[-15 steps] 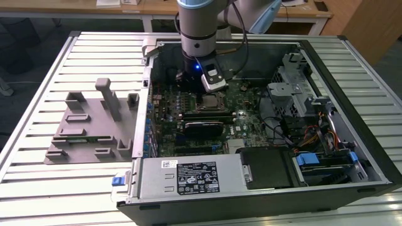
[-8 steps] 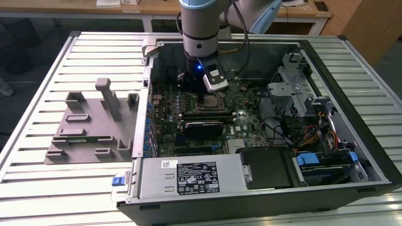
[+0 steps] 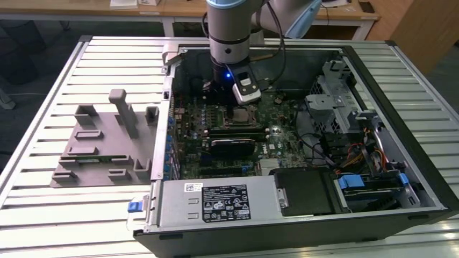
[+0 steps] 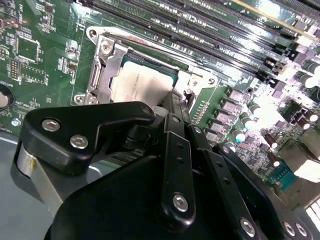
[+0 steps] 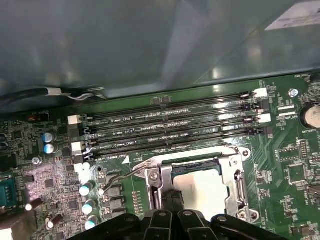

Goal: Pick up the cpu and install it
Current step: 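Close the cpu cover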

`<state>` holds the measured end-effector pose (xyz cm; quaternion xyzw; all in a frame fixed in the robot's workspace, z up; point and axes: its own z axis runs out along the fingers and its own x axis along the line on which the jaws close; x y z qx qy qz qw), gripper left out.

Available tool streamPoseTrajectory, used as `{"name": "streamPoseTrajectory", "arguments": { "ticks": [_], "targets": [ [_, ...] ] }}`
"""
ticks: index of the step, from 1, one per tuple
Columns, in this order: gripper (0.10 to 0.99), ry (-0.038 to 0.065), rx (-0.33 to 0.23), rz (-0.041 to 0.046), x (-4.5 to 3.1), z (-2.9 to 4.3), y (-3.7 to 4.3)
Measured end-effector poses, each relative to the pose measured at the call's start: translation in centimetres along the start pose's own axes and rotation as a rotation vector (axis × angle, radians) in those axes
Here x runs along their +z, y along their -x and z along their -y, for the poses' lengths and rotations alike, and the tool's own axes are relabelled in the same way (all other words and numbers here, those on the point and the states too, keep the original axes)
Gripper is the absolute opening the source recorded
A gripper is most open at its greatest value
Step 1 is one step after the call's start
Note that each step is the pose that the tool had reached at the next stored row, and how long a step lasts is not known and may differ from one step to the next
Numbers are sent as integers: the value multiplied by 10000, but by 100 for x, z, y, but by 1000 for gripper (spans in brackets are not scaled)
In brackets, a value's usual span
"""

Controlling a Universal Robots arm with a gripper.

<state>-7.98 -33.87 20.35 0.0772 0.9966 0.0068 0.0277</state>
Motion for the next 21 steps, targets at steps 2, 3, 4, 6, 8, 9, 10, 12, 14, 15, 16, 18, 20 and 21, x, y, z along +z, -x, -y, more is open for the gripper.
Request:
{"name": "streamPoseTrajectory", "arguments": {
  "ticks": [2, 3, 4, 6, 8, 9, 10, 12, 14, 15, 16, 18, 20, 21],
  "targets": [
    [106, 1, 0, 0, -39, -1, 2],
    [106, 0, 0, 0, -63, -1, 3],
    [106, 1, 0, 0, -92, -2, 5],
    [106, 1, 0, 1, -148, -3, 8],
    [106, 1, 0, 2, -185, -3, 10],
    [106, 3, 0, 3, -185, -4, 10],
    [106, 3, 0, 3, -186, -4, 10],
    [106, 2, 0, 3, -186, -4, 10],
    [106, 1, -1, 2, -187, -3, 12],
    [106, -1, -1, 1, -187, -5, 19],
    [106, -1, -1, 0, -186, -6, 30],
    [106, 0, 0, 0, -184, -12, 67],
    [106, 0, 0, -3, -181, -19, 109],
    [106, 0, 0, -5, -180, -22, 131]
  ]
}}
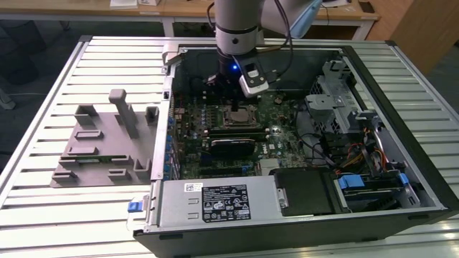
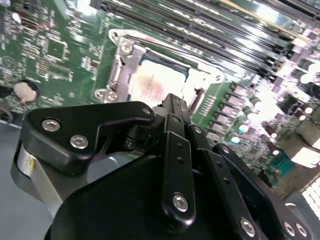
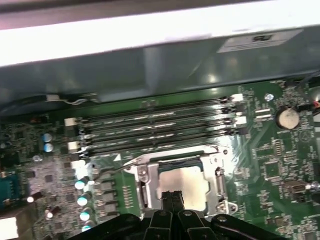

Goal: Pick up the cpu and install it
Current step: 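Close the cpu cover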

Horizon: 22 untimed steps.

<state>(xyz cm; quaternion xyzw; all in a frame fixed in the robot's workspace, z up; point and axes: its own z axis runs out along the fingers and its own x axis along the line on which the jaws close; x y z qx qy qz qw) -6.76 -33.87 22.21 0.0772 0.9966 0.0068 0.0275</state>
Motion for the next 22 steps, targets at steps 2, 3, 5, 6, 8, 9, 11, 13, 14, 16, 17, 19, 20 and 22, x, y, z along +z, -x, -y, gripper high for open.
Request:
{"name": "streamPoseTrajectory", "arguments": {
  "ticks": [2, 3, 5, 6, 8, 9, 11, 13, 14, 16, 17, 19, 20, 22],
  "targets": [
    [106, 0, 0, -4, 3, -7, 48],
    [106, -1, 0, -7, 4, -10, 70],
    [106, -2, 0, -11, 6, -16, 109],
    [106, -2, 0, -13, 7, -19, 130],
    [106, -3, 0, -15, 9, -24, 165],
    [106, -3, -1, -15, 9, -24, 171],
    [106, -5, 0, -16, -6, -25, 173],
    [106, -2, 1, -15, -50, -26, 176],
    [106, -2, 1, -15, -77, -27, 177],
    [106, -2, 0, -16, -145, -28, 181],
    [106, -4, 0, -16, -168, -28, 182],
    [106, -2, 0, -16, -183, -29, 183],
    [106, -2, 0, -15, -183, -29, 183],
    [106, -2, 0, -16, -186, -29, 183]
  ]
}}
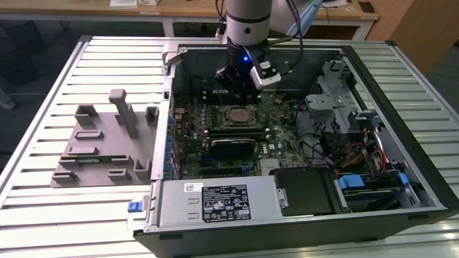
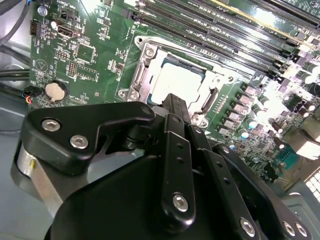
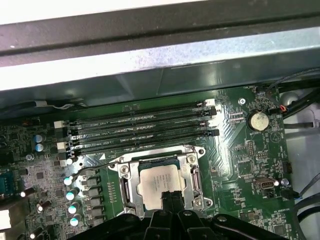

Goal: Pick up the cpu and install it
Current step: 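Install the first cpu locking lever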

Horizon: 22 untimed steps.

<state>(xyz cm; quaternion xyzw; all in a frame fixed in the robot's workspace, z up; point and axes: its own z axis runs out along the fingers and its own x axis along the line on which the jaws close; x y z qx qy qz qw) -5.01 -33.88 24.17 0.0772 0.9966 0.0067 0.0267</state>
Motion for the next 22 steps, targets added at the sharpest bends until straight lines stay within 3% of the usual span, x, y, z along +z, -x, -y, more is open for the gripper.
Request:
{"name": "streamPoseTrajectory", "arguments": {
  "ticks": [12, 18, 22],
  "targets": [
    [106, -3, 0, -1, -5, 2, -12],
    [106, -1, -1, 0, -10, 14, -118],
    [106, 1, -1, 0, -15, 24, -234]
  ]
}}
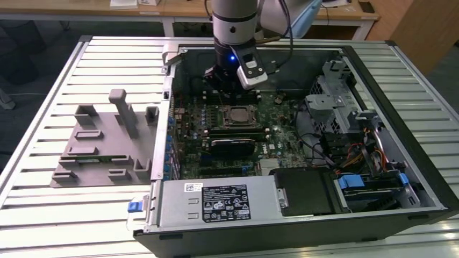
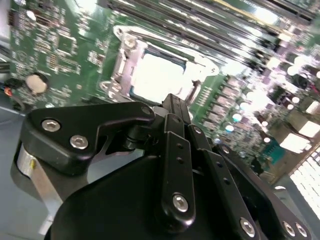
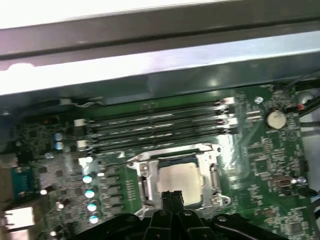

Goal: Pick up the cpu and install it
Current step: 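Install the first cpu locking lever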

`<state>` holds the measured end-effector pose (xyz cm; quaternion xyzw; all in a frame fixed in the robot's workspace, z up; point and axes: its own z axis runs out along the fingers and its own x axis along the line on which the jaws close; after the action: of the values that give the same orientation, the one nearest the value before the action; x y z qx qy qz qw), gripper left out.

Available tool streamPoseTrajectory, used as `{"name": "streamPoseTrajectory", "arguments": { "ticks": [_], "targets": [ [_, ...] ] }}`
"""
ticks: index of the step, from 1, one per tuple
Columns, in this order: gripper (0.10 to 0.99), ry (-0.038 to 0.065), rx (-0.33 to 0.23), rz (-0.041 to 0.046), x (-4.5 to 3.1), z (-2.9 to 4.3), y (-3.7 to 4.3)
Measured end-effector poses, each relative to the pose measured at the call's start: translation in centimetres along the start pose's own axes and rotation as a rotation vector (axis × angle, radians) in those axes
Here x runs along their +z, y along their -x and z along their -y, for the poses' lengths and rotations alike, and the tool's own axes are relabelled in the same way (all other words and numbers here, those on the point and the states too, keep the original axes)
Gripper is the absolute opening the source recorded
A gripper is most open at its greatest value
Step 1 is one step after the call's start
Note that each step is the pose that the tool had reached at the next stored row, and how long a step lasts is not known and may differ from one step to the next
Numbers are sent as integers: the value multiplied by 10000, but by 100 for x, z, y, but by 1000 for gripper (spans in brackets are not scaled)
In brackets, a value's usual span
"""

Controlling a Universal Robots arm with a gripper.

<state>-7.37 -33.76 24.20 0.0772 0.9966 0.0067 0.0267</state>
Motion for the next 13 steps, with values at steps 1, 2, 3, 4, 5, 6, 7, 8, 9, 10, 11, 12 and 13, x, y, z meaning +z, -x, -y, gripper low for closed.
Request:
{"name": "streamPoseTrajectory", "arguments": {
  "ticks": [1, 2, 3, 4, 5, 6, 7, 8, 9, 10, 11, 12, 13],
  "targets": [
    [106, -1, 1, 0, -2, 3, -34],
    [106, 0, 0, 0, -4, 6, -69],
    [106, -1, 0, 0, -6, 9, -104],
    [106, 0, 1, 1, -8, 12, -139],
    [106, 0, 1, 1, -10, 16, -176],
    [106, 0, 1, 2, -11, 19, -212],
    [106, 0, 1, 2, -13, 23, -247],
    [106, -1, 2, 3, -15, 27, -277],
    [106, 0, 2, 3, -16, 31, -300],
    [106, 2, 1, 4, -17, 34, -322],
    [106, 5, 2, 3, -18, 38, -345],
    [106, 15, 2, 4, -20, 41, -371],
    [106, 29, 3, 3, -21, 45, -394]
  ]
}}
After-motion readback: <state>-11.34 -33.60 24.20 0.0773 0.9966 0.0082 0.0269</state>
